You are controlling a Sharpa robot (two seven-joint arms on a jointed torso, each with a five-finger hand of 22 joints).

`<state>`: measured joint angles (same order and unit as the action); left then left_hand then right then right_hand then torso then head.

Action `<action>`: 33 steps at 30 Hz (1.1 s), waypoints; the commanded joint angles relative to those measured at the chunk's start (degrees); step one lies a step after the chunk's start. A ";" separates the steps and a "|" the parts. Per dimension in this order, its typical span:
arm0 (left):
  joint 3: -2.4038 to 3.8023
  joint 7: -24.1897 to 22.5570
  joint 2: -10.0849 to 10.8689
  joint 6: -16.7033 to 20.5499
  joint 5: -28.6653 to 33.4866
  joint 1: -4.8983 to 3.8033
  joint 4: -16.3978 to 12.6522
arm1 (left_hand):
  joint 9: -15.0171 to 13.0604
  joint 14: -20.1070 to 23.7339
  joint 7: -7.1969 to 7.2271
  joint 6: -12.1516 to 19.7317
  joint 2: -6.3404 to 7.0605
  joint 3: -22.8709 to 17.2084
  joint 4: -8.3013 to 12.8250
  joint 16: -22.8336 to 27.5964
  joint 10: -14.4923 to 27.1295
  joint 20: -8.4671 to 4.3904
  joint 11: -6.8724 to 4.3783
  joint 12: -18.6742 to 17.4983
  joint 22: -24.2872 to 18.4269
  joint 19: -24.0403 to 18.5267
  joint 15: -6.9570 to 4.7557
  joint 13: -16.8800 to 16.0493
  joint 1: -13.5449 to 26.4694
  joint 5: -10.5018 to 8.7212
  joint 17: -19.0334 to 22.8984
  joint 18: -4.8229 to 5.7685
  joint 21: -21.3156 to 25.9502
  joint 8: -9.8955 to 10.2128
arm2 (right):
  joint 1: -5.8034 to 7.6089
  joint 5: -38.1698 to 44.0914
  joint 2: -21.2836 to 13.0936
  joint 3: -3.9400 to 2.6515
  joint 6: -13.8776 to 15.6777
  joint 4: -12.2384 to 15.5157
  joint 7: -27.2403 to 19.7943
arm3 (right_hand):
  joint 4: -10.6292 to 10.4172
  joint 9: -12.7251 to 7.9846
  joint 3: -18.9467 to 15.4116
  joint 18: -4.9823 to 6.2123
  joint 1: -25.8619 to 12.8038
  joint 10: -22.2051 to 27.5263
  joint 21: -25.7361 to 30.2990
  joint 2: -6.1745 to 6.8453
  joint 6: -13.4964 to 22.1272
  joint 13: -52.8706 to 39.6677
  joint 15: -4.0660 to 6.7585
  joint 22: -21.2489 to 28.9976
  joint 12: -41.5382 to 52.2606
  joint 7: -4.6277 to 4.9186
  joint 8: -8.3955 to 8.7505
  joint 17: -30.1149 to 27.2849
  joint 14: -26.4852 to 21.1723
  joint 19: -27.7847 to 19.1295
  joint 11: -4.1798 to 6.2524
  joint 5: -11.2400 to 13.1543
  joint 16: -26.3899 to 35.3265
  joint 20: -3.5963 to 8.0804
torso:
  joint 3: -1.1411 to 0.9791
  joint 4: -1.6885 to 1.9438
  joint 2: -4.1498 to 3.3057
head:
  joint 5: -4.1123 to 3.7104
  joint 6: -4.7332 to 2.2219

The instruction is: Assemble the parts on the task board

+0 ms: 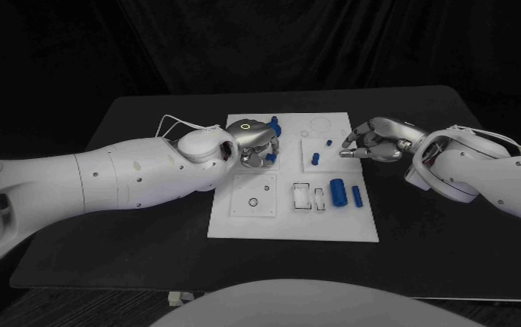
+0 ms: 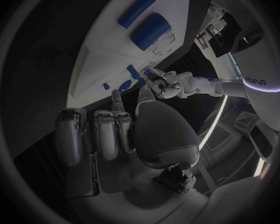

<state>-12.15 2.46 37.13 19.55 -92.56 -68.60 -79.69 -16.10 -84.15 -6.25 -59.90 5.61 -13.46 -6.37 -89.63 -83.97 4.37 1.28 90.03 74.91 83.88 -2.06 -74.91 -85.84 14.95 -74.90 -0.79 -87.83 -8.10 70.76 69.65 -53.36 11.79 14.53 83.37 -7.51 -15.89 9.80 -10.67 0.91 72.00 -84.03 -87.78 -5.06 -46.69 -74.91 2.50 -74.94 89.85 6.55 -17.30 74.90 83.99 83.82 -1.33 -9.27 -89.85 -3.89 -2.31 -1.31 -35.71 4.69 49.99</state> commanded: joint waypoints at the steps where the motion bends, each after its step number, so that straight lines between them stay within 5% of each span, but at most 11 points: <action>1: 0.05 -8.95 0.60 7.66 6.48 0.15 -0.20 | -0.48 -5.85 0.80 -1.13 0.14 0.31 -0.09 -0.37 -6.03 -0.49 -0.46 -0.03 14.42 5.24 -0.36 -15.09 0.86 -0.41 -15.10 0.28 0.02 -0.28 | -0.12 0.06 -0.10 -0.03 0.53 0.04 0.32 | -0.15 -0.06 -0.33 -0.19 0.52 -5.97 0.25 -0.27 -0.40 -15.09 -0.35 -14.10 0.15 0.05 -0.30 15.10 6.01 4.79 -0.17 0.29 -0.15 -0.27 | 0.03 0.03 -0.01 | 0.03 0.01; 7: 0.03 -17.76 1.93 7.38 21.92 0.78 0.68 | -0.56 -5.85 0.97 -1.57 -0.04 0.56 -0.45 -0.37 -6.03 -0.54 -0.58 -0.03 14.45 5.27 -0.42 -15.09 1.32 -0.74 -15.10 0.30 -0.07 -0.60 | -0.12 0.06 -0.20 -0.03 0.47 0.01 0.34 | -0.15 -0.07 -0.34 -0.18 0.53 -5.97 0.27 -0.28 -0.39 -15.09 -0.35 -14.10 0.15 0.05 -0.29 15.10 6.01 4.78 -0.17 0.30 -0.15 -0.27 | 0.05 0.00 -0.01 | 0.14 0.01; 18: 0.02 -27.53 1.81 3.73 36.93 3.58 3.69 | -0.60 -5.85 1.08 -1.11 -0.85 1.84 -1.31 -0.37 -6.03 -0.54 -0.62 -0.03 14.58 5.37 -0.36 -15.09 1.94 0.26 -15.10 0.40 -0.47 -1.07 | -0.13 0.06 -0.29 -0.03 0.24 -0.07 0.40 | -0.16 -0.08 -0.35 -0.17 0.54 -5.97 0.31 -0.29 -0.38 -15.09 -0.35 -14.08 0.15 0.05 -0.28 15.10 6.01 4.76 -0.17 0.30 -0.15 -0.27 | 0.05 0.01 -0.01 | 0.30 0.01; 33: 0.03 -31.87 0.78 3.21 44.36 5.76 6.73 | -0.01 -5.85 0.27 0.56 -1.82 2.74 -0.86 -0.37 -6.03 0.22 0.19 -0.03 14.59 5.31 0.52 -15.09 0.21 0.73 -15.10 0.41 -0.57 -0.85 | -0.13 0.06 -0.81 -0.03 1.91 0.68 -0.95 | 0.04 -0.10 -0.25 -0.18 1.04 -5.97 0.28 -0.44 -0.46 -15.09 -0.33 -14.09 0.15 0.03 -0.32 15.10 6.01 4.78 -0.12 0.10 -0.15 -0.27 | 0.11 0.01 -0.01 | 0.49 0.01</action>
<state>-12.18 -26.32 37.95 23.12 -51.41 -62.97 -72.91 -16.12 -83.99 -6.02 -59.65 3.92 -10.91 -7.35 -89.63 -84.02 4.17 0.92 90.02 74.91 84.08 -1.90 -74.91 -85.25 15.42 -74.90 -0.79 -88.28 -9.20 70.76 69.65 -53.97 11.80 14.76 83.68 -7.66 -16.05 9.76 -10.83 0.91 72.48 -84.03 -87.78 -5.54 -46.69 -74.91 2.50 -74.91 89.85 6.55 -17.30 74.90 83.99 83.82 -1.33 -9.28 -89.85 -3.88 -2.20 -1.29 -35.73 5.27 49.99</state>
